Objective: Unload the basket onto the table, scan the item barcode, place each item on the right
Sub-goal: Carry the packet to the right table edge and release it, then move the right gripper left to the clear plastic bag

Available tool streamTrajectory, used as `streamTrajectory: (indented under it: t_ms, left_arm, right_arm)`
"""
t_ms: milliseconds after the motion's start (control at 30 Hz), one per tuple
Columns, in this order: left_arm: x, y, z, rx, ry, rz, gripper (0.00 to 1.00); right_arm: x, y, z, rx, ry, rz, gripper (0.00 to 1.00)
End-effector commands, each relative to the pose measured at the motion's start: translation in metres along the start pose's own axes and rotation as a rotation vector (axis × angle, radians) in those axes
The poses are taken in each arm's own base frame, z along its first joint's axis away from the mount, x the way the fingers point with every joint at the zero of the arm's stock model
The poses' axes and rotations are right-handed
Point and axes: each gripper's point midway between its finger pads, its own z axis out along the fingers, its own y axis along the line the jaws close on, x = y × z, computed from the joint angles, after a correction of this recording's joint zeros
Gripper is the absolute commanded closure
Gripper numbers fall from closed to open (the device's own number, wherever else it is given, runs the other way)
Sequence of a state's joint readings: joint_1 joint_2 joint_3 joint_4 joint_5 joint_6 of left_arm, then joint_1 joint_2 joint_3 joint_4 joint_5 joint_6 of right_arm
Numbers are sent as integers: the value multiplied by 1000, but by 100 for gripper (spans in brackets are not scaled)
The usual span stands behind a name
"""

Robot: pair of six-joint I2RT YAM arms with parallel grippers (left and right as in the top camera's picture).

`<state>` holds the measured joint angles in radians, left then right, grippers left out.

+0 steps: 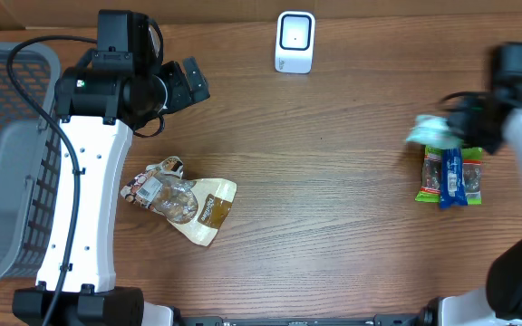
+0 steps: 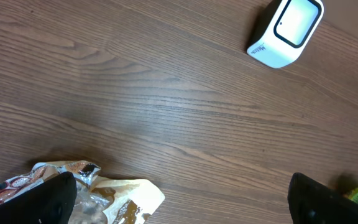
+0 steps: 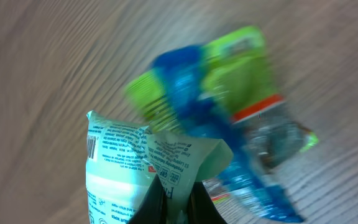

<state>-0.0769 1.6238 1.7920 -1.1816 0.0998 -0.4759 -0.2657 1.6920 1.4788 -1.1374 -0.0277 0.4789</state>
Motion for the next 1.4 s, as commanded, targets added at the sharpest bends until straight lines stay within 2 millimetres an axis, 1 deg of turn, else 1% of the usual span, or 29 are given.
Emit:
streamTrajectory:
  t_ms: [0, 67, 100, 233, 267, 300, 333, 367, 400, 467, 533, 633, 733, 800, 900, 933, 1033, 1100, 1133, 1167, 1233, 1267, 1367]
  left_arm:
    - [-1, 0, 3, -6, 0, -2, 1]
    - [-1, 0, 3, -6, 0, -2, 0]
    - [-1, 0, 3, -6, 0, -2, 0]
    - [-1, 0, 3, -6, 0, -2, 0]
    - [-1, 0, 3, -6, 0, -2, 0]
    - [-1, 0, 3, -6, 0, -2, 0]
    - [-1, 0, 3, -6, 0, -2, 0]
    - [-1, 0, 3, -6, 0, -2, 0]
    - [-1, 0, 3, -6, 0, -2, 0]
    - [-1, 0, 3, -6, 0, -2, 0]
    - [-1, 0, 3, -6, 0, -2, 0]
    - [-1, 0, 3, -6, 0, -2, 0]
    - [-1, 0, 3, -6, 0, -2, 0]
    - [-1, 0, 3, -6, 0, -2, 0]
    - [-1, 0, 3, -6, 0, -2, 0]
    - [-1, 0, 3, -6, 0, -2, 0]
    - [-1, 0, 3, -6, 0, -2, 0]
    - [-1, 0, 3, -6, 0, -1, 0]
    - [-1, 0, 3, -6, 0, -2, 0]
    - [-1, 0, 3, -6, 0, -2, 0]
    - [-1, 0, 3, -6, 0, -2, 0]
    - [-1, 0, 3, -6, 0, -2, 0]
    - [-1, 0, 3, -6, 0, -2, 0]
  right_arm:
    - [-20, -26, -1, -85, 36, 154, 96]
    - [-31, -53, 2, -70, 31, 237, 96]
    - [-35, -63, 4, -75, 31, 272, 96]
    - [-47, -92, 8, -80, 4, 355, 96]
    - [-49, -97, 8, -78, -1, 367, 89]
    - [-50, -100, 8, -76, -3, 375, 69]
    - [-50, -102, 8, -75, -5, 380, 38]
    - [-51, -103, 8, -71, -7, 381, 4]
    - [-51, -103, 8, -72, -8, 381, 0]
    - [-51, -100, 8, -87, -6, 379, 0]
    - [-52, -80, 3, -184, 12, 331, 0]
    - [-55, -34, -14, -377, 4, 131, 0]
    - [-50, 11, -35, -491, -24, -36, 1]
    - [-41, 43, -44, -529, -32, -126, 1]
    - [-14, 94, -48, -586, -21, -288, 1]
    - [0, 114, -47, -605, -12, -349, 1]
    - [43, 166, -44, -654, 7, -558, 1]
    - [80, 202, -34, -673, 14, -716, 0]
    - [95, 216, -27, -669, 15, -766, 0]
    - [116, 234, -18, -677, 23, -824, 0]
    - [148, 258, -4, -713, 50, -897, 0]
    - [170, 272, 3, -745, 74, -952, 0]
    - [226, 299, 22, -838, 143, -1067, 0]
